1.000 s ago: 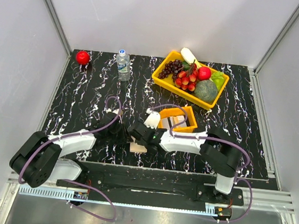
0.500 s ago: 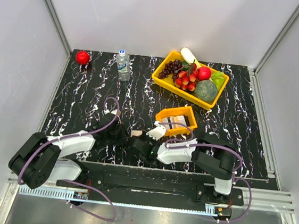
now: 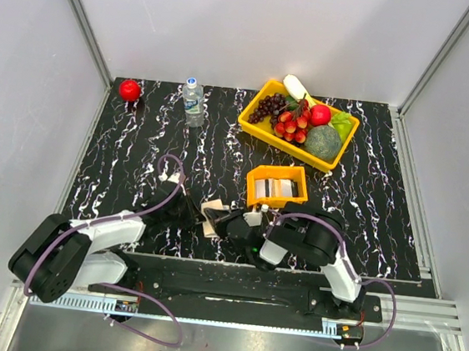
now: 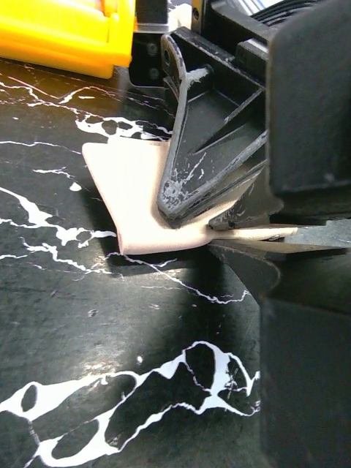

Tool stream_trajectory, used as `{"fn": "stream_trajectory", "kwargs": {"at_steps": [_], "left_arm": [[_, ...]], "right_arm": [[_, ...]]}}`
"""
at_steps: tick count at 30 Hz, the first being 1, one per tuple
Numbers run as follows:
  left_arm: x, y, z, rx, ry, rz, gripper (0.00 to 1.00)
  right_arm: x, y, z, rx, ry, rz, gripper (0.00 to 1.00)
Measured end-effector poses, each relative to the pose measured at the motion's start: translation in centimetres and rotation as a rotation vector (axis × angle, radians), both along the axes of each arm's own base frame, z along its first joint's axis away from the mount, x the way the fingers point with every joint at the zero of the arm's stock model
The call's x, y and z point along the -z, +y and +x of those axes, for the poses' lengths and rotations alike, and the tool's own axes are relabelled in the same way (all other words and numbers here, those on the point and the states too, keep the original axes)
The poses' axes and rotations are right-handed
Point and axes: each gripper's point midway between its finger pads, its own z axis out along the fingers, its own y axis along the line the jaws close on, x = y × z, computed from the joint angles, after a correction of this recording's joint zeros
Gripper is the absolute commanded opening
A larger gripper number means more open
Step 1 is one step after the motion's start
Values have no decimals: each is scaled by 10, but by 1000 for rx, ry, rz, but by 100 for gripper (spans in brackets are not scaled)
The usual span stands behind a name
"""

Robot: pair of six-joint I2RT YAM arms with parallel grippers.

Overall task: Put the credit cards into the card holder
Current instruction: Close the card holder at the center of the board, then reset both arms

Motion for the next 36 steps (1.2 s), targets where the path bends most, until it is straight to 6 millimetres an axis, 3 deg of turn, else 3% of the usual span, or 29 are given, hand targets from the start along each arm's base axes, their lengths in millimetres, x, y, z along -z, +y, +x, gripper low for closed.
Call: {"fn": "stream_trajectory", "kwargs": {"at_steps": [6, 10, 12, 14, 16, 19, 22, 24, 26, 29, 31, 36], "left_arm": [[0, -4, -9, 31, 1, -20, 12], [-1, -3, -9, 35, -6, -12, 13], [-2, -2, -9, 38, -11, -6, 14], [-3, 1, -9, 33, -11, 18, 20], [-4, 7, -7, 20, -17, 48, 24], [-12, 13, -4, 7, -33, 78, 47], [-26, 14, 3, 1, -63, 94, 62], [-35, 15, 8, -3, -83, 106, 77], [-45, 17, 13, -9, -102, 122, 99], [-63, 23, 18, -16, -129, 153, 99], [-82, 28, 22, -21, -169, 173, 99], [-139, 36, 41, -47, -304, 203, 99]], "right_arm": [[-11, -5, -22, -155, -100, 93, 0], [-15, -26, -44, -212, -86, 51, 0], [-18, -33, -48, -219, -59, -20, 6], [-25, -32, -47, -235, -65, -138, 9], [-35, -32, -41, -240, -84, -289, 20], [-70, -39, -34, -218, -141, -406, 30], [-93, -60, -29, -187, -188, -497, 38], [-93, -76, -30, -190, -192, -589, 58], [-90, -91, -32, -198, -178, -673, 71], [-92, -118, -34, -211, -154, -794, 92], [-104, -144, -30, -201, -150, -844, 99], [-153, -215, -4, -69, -181, -873, 99]]}}
